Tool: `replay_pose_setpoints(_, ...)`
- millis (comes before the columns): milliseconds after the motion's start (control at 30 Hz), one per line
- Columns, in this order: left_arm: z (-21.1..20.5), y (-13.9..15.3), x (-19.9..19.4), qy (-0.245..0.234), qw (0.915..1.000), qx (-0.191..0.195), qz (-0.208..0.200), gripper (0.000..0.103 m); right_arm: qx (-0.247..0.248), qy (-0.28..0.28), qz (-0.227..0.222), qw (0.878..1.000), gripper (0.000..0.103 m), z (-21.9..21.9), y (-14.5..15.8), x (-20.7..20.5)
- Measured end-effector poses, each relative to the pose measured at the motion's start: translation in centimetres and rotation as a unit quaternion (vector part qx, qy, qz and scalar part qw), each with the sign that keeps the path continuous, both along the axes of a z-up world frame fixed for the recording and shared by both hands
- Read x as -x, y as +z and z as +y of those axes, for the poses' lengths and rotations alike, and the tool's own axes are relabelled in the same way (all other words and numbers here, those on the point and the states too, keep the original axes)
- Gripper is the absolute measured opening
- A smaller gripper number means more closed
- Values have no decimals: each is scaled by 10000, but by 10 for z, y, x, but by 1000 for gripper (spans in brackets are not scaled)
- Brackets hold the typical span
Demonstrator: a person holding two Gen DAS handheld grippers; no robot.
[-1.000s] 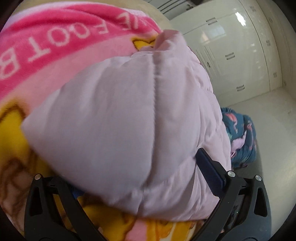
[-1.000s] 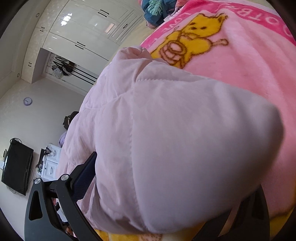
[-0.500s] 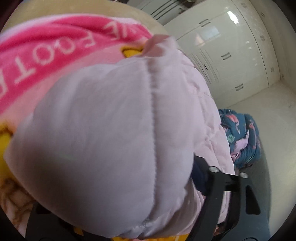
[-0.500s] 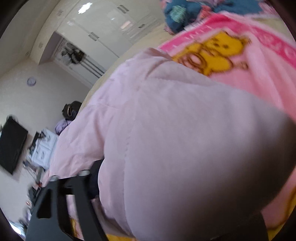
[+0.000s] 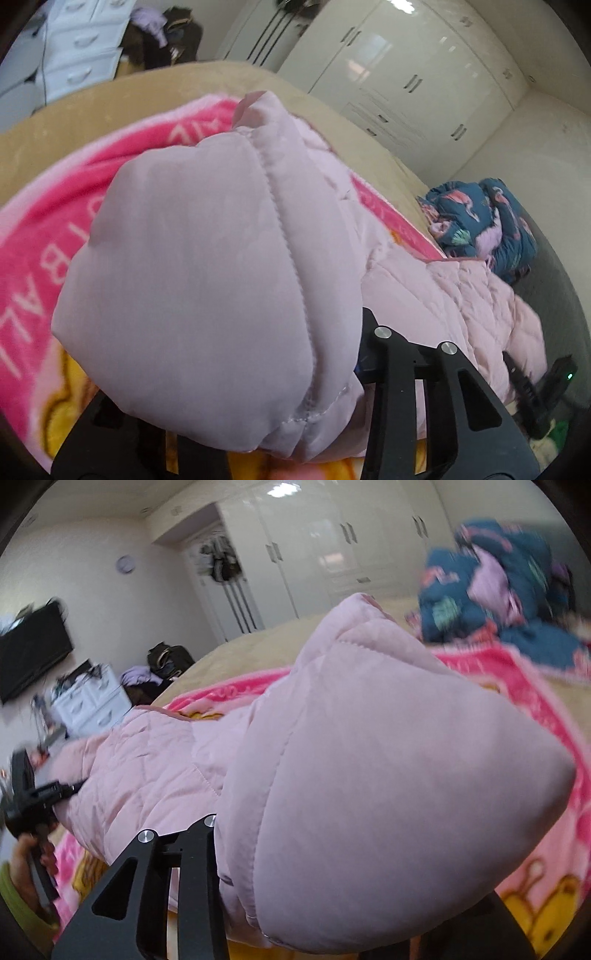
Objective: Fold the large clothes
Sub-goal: 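Lift the folded jacket with both grippers and roll it over onto itself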
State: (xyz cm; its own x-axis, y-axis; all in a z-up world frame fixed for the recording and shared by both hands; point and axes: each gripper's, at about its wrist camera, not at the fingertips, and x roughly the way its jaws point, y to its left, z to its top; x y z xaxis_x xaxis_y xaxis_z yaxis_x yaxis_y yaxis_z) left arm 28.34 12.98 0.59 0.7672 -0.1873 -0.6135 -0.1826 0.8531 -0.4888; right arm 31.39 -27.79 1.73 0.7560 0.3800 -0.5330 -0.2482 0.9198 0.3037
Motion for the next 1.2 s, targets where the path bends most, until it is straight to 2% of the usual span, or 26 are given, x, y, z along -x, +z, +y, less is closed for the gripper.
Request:
replay_pose_setpoints(200, -1, 12, 40, -133, 9995, -190, -192, 31, 272, 306, -358, 9985, 34, 11, 24, 48)
replay_pose_setpoints(600, -10, 19, 102, -298, 9980, -487, -260, 31, 460, 385, -490, 9970, 34, 12, 29, 130)
replay_pose_setpoints(933, -15, 13, 147, -385, 9972, -617, -196, 31, 443, 331, -274, 9981, 34, 5, 16, 175)
replay_pose_setpoints(1200, -20, 0, 152, -383, 9960, -807, 0, 33, 175, 15, 101, 9998, 34, -8, -13, 183)
